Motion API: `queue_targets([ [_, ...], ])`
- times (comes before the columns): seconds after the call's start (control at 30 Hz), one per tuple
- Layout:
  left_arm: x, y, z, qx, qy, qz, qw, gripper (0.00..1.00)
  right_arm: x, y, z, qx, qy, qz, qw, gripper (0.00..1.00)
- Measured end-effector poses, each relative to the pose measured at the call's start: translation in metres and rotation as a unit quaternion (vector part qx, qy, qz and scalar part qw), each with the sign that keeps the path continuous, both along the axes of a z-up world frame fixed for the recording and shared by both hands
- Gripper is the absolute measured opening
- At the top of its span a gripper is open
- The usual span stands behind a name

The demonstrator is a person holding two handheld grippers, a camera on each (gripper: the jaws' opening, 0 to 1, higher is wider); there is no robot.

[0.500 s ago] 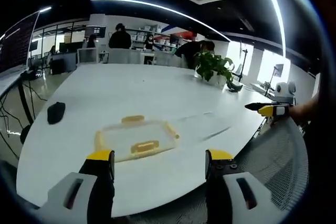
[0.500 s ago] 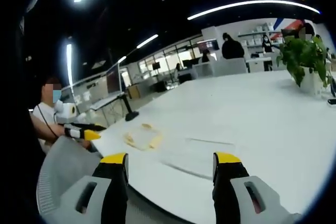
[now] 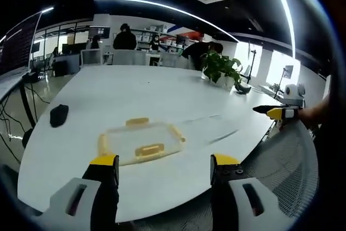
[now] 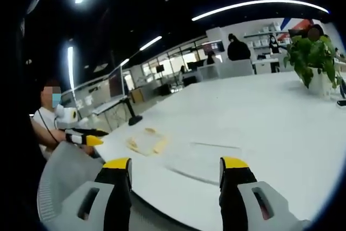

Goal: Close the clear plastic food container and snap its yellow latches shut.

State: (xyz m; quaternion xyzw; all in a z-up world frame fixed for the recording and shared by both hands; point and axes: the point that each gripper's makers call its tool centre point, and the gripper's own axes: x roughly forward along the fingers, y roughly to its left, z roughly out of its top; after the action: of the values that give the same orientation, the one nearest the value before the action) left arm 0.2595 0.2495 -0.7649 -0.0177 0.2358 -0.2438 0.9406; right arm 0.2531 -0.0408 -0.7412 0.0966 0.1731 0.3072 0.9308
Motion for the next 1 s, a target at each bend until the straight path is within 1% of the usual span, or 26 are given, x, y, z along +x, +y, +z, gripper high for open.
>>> queue_targets([
  [0.13, 0.001, 0.002, -0.001, 0.003, 0.003, 0.006, 1.0, 0.8, 0.0, 0.0, 0.0, 0.001, 0.0, 0.0, 1.0, 0.65],
  [0.27, 0.0, 0.002, -0.003, 0.002, 0.009, 0.007, 0.9999, 0.82, 0.0, 0.0, 0.0, 0.002, 0.0, 0.001, 1.0, 0.66],
  [0.33, 0.0, 0.004, -0.004, 0.004, 0.013, 0.012, 0.9998, 0.86, 0.0, 0.001, 0.0, 0.002, 0.001, 0.002, 1.0, 0.66],
  [0.43, 0.001, 0.005, -0.004, -0.002, 0.013, 0.017, 0.9998, 0.92, -0.001, 0.002, 0.001, 0.0, -0.003, 0.006, 1.0, 0.68],
  [0.47, 0.001, 0.005, -0.006, -0.004, 0.019, 0.018, 0.9996, 0.94, -0.001, 0.003, 0.001, -0.004, -0.003, 0.008, 1.0, 0.68],
  [0.53, 0.0, 0.005, -0.006, -0.001, 0.018, 0.018, 0.9997, 0.95, -0.001, 0.003, 0.002, -0.004, -0.008, 0.008, 0.9999, 0.7],
  [0.6, 0.001, 0.005, -0.005, 0.0, 0.015, 0.017, 0.9997, 0.98, -0.001, 0.002, 0.002, 0.001, -0.006, 0.008, 0.9999, 0.71],
  [0.67, 0.001, 0.004, -0.006, -0.001, 0.022, 0.017, 0.9996, 0.98, 0.0, 0.001, 0.003, 0.002, -0.007, 0.006, 1.0, 0.71],
  [0.77, 0.002, 0.006, -0.005, 0.003, 0.018, 0.02, 0.9996, 0.98, 0.001, 0.001, 0.004, 0.005, -0.006, 0.006, 1.0, 0.7],
  [0.87, 0.001, 0.005, -0.006, 0.007, 0.023, 0.017, 0.9996, 0.96, 0.001, 0.001, 0.003, 0.005, -0.004, 0.004, 1.0, 0.69],
  [1.0, 0.001, 0.005, -0.005, 0.009, 0.019, 0.013, 0.9997, 0.96, 0.004, -0.002, 0.011, 0.014, -0.009, -0.004, 0.9998, 0.69],
])
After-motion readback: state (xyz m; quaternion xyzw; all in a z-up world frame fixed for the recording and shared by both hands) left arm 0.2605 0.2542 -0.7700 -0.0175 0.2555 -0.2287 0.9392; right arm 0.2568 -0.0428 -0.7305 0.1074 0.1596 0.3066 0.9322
